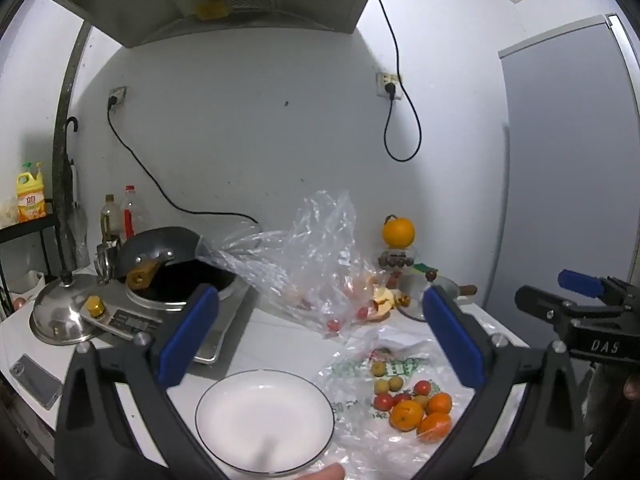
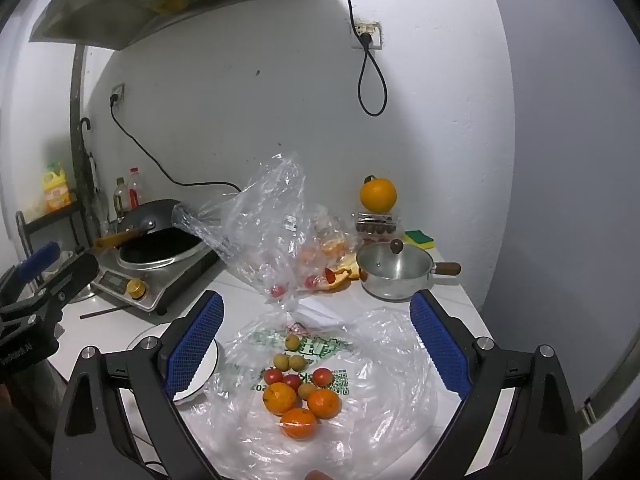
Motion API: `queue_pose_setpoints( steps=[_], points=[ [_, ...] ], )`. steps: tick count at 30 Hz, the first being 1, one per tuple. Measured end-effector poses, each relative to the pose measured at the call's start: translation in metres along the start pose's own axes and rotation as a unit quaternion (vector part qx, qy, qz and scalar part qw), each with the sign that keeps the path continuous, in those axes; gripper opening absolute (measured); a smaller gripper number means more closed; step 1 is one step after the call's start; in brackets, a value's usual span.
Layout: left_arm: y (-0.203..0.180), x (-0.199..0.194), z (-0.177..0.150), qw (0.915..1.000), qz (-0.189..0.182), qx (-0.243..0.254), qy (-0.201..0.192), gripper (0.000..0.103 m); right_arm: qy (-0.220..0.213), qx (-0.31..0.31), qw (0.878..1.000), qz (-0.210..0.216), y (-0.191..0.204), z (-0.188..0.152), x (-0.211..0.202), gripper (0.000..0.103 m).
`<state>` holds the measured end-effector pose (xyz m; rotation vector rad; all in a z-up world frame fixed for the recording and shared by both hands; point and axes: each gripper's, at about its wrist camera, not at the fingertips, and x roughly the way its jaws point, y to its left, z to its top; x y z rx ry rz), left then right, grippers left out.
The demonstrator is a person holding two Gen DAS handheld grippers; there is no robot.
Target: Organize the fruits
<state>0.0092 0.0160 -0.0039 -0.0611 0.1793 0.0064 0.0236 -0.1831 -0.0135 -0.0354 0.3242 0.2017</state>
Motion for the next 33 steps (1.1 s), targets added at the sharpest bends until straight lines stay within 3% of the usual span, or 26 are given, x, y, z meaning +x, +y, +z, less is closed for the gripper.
queue_pose_setpoints(
  steps=[12,33],
  points=[
    [-0.013,0.013,-0.014,0.9998,0.016,0.013,-0.007,0.103,-0.005,0.0,1.0,0.003,-0.006,0.001,0.008,0.096],
    [-0.012,0.026,-0.017,0.9999,-0.005,0.001,0.008,0.103,-0.007,0.006,1.0,0.002,-0.015,-0.002,0.017,0.096]
  ],
)
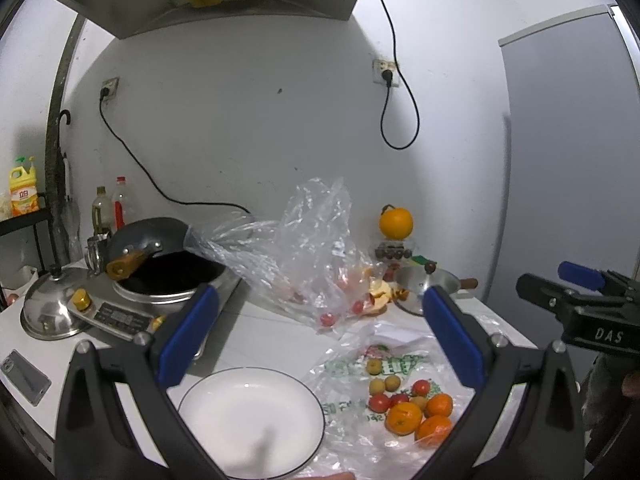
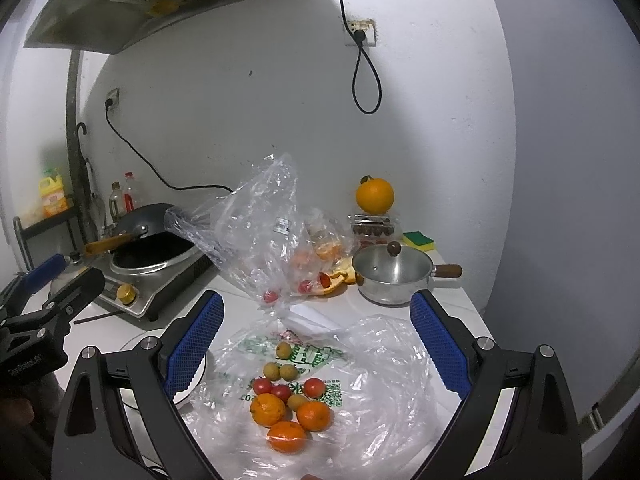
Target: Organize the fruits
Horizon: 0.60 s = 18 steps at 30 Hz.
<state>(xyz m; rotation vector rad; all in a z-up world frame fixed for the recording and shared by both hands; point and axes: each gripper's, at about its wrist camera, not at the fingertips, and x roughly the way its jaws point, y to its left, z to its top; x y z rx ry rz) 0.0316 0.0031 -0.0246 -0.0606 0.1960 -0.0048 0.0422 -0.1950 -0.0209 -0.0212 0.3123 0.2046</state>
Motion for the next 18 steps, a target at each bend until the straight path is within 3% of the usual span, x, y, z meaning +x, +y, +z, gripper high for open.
queue_pose_setpoints(
  steps=[18],
  points=[
    [0.0014,-0.0035,-0.0039,1.0,-0.003,-0.002,0.006,0.103,0.003,0.001,1.0,0.003,-0.0005,-0.0002,0.0016,0.096]
  ],
)
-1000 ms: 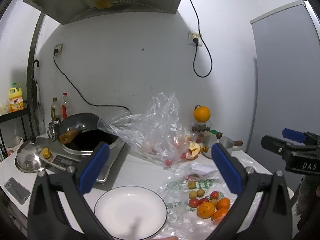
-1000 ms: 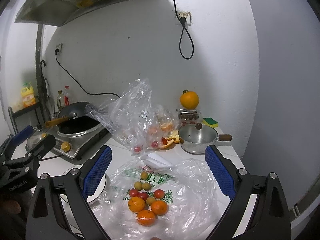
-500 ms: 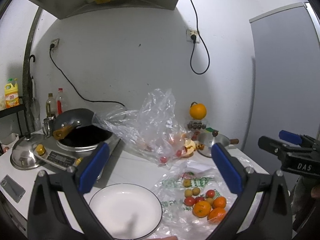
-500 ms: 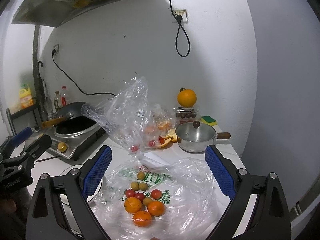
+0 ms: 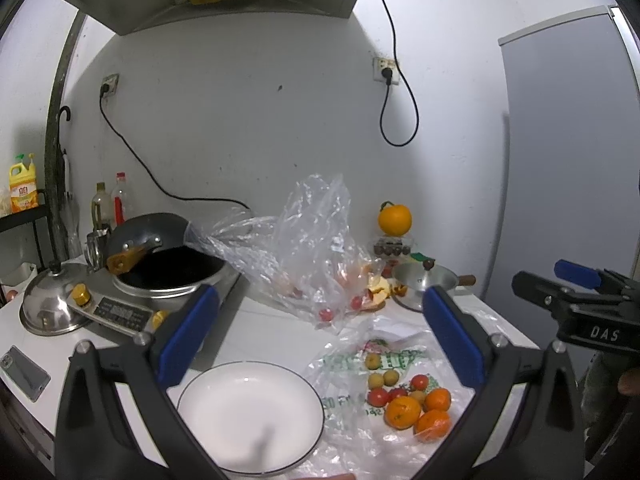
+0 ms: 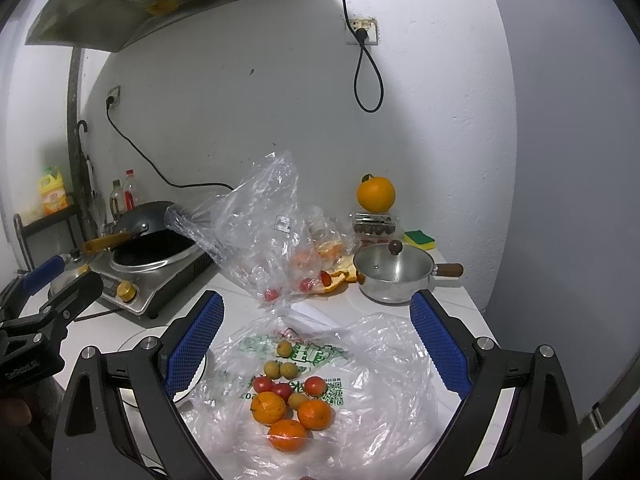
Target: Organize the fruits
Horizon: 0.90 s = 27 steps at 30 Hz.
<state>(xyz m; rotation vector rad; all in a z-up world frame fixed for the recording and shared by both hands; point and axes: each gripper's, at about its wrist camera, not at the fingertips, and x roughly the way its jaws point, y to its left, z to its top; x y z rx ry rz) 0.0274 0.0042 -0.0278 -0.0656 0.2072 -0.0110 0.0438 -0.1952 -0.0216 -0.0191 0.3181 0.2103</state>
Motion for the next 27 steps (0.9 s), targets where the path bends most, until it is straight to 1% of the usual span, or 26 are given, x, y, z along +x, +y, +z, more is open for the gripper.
queue_pose_setpoints(
  steps=[16,27],
  points=[
    [0.001,-0.003,0.0,1.0,-0.003,-0.002,0.0,0.103,0.0,0.0,1.0,0.0,0.001,0.0,-0.001,0.096],
    [-0.009,0.0,-0.001,1.0,-0.001,0.003,0.008,0.103,0.004,0.006,1.0,0.003,-0.004,-0.008,0.002,0.096]
  ],
)
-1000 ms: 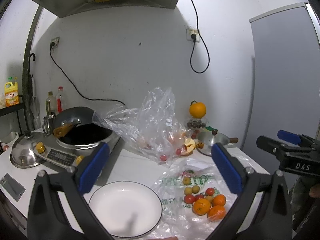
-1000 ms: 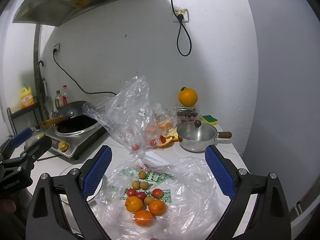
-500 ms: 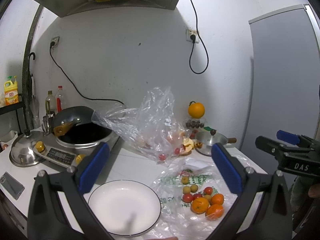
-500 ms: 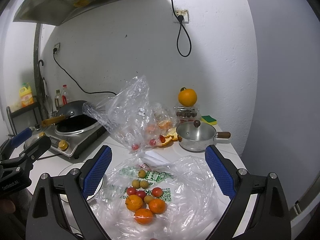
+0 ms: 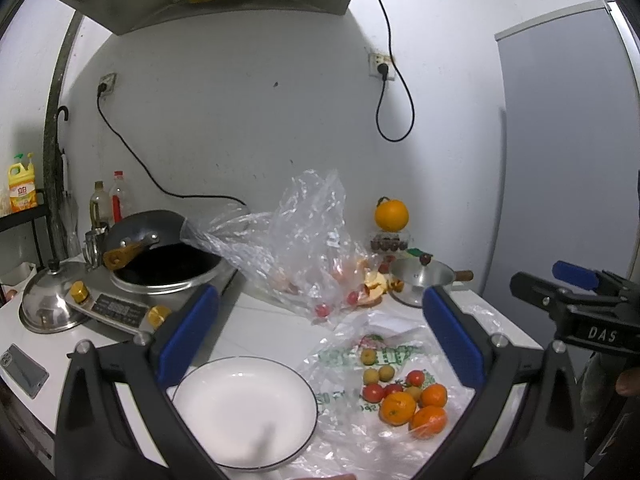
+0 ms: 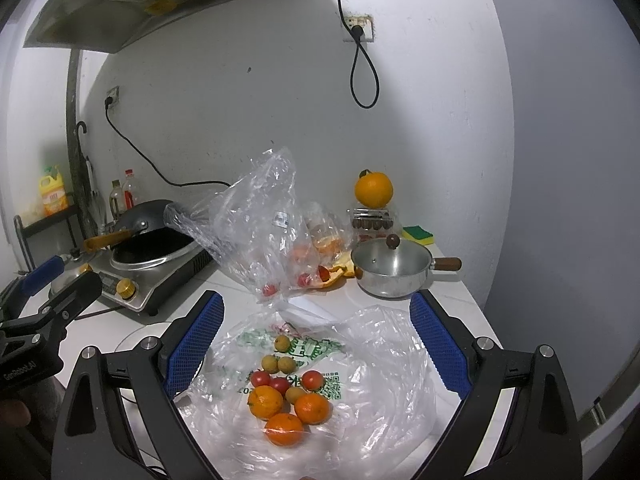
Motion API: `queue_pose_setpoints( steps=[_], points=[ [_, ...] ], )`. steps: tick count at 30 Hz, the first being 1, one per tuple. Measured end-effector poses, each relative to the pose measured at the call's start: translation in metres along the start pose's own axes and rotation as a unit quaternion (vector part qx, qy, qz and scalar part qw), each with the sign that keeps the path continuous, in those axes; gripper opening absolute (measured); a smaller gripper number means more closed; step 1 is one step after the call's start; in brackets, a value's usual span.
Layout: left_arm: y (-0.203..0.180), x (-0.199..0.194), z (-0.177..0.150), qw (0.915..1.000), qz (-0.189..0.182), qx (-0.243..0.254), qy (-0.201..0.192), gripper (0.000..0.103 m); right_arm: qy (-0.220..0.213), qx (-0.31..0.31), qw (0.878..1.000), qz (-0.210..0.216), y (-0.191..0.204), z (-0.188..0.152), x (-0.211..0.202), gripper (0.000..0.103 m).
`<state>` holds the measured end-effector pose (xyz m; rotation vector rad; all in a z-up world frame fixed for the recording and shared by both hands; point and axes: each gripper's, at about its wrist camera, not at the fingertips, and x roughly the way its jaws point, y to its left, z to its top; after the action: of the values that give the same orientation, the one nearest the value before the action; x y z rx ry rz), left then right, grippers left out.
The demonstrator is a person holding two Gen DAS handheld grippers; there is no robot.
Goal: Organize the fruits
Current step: 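Grasp an orange from the bag with the left gripper while the right gripper grasps another orange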
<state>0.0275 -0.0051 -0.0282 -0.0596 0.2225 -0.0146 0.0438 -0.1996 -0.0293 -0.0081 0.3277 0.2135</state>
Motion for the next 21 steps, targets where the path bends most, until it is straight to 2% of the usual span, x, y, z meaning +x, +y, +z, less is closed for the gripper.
queue_pose_setpoints(
  steps=[7,12,21],
  points=[
    [-0.01,0.014,-0.008,0.9998,-0.004,0.006,0.016,0.103,0.002,0.002,1.0,0.001,-0.014,-0.005,0.003,0.096],
    [-0.026,0.028,-0.024,0.9989,-0.011,0.022,0.041,0.103,0.013,0.001,1.0,-0.001,-0.028,-0.016,0.009,0.095],
    [-0.055,0.065,-0.057,0.9931,-0.027,0.043,0.106,0.102,0.059,-0.015,0.998,0.023,-0.042,-0.042,0.032,0.072]
  ],
)
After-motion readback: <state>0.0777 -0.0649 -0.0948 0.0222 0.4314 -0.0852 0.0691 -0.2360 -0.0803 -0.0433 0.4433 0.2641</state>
